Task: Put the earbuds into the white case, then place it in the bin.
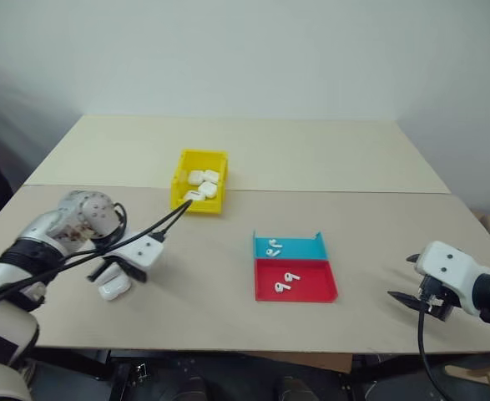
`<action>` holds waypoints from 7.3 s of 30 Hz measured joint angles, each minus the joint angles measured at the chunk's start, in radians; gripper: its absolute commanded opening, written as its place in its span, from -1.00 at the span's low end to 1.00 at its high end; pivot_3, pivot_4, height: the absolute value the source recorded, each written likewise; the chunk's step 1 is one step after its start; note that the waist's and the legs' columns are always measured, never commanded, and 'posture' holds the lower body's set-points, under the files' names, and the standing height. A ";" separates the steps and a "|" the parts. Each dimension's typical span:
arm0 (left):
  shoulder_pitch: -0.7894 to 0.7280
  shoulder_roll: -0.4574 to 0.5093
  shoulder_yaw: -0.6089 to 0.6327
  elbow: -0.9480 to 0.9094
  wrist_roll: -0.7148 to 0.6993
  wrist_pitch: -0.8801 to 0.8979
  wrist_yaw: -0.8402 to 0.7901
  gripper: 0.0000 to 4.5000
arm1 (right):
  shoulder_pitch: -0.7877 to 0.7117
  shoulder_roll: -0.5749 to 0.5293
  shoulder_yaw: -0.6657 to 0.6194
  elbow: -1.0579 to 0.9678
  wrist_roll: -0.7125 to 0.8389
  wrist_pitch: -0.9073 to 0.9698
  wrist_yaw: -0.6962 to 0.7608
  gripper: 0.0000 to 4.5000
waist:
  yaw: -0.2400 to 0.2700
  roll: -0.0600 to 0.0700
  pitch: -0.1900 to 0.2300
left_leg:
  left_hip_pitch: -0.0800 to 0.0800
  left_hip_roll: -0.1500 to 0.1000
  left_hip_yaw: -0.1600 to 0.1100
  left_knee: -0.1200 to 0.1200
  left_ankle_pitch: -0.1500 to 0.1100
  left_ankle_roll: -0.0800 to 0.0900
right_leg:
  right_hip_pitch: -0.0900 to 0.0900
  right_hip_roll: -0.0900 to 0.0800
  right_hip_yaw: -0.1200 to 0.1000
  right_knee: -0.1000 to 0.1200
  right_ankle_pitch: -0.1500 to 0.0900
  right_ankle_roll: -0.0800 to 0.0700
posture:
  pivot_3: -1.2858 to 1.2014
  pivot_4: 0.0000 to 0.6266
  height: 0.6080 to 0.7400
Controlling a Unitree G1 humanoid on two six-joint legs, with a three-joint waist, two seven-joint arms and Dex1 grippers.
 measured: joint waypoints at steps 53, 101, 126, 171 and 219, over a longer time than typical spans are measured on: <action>0.071 0.059 0.162 -0.022 0.297 0.036 -0.010 -0.99 | 0.005 -0.004 0.055 0.017 -0.048 -0.031 -0.003 1.00 | 0.007 0.002 -0.001 | 0.002 0.001 0.002 -0.001 -0.001 0.002 | 0.002 0.001 0.001 -0.002 -0.001 0.001 | 0.03 -0.52 1.00; 0.545 0.293 0.596 -1.003 -0.324 1.620 0.466 0.99 | -0.020 -0.017 0.133 0.141 -0.095 -0.148 0.016 1.00 | 0.002 0.000 0.000 | 0.004 0.001 0.002 -0.001 -0.002 0.002 | 0.002 0.000 0.001 -0.003 -0.002 0.000 | 0.03 -0.52 1.00; 0.280 0.176 0.283 -0.727 -0.365 1.668 0.554 0.99 | 0.084 0.012 0.105 0.062 -0.119 -0.126 -0.042 1.00 | 0.006 -0.001 0.001 | 0.002 0.000 0.001 -0.001 -0.002 0.002 | 0.001 0.000 0.001 -0.004 -0.002 0.000 | 0.03 -0.52 1.00; 0.660 -0.278 0.782 -0.772 -0.663 0.747 0.339 0.25 | -0.433 -0.296 0.350 -0.191 0.052 0.168 0.255 1.00 | 0.009 0.002 0.000 | 0.000 0.000 0.002 -0.001 -0.003 0.003 | 0.001 -0.002 0.000 -0.008 -0.001 0.000 | 0.03 -0.52 1.00; 0.654 -0.435 0.699 -0.395 -0.721 0.097 -0.061 0.25 | -1.152 0.261 1.277 -0.081 -0.211 0.645 0.233 0.17 | 0.000 0.003 -0.001 | -0.007 0.001 0.001 -0.001 -0.002 0.003 | -0.010 0.000 0.000 -0.001 0.000 -0.001 | 0.03 -0.52 1.00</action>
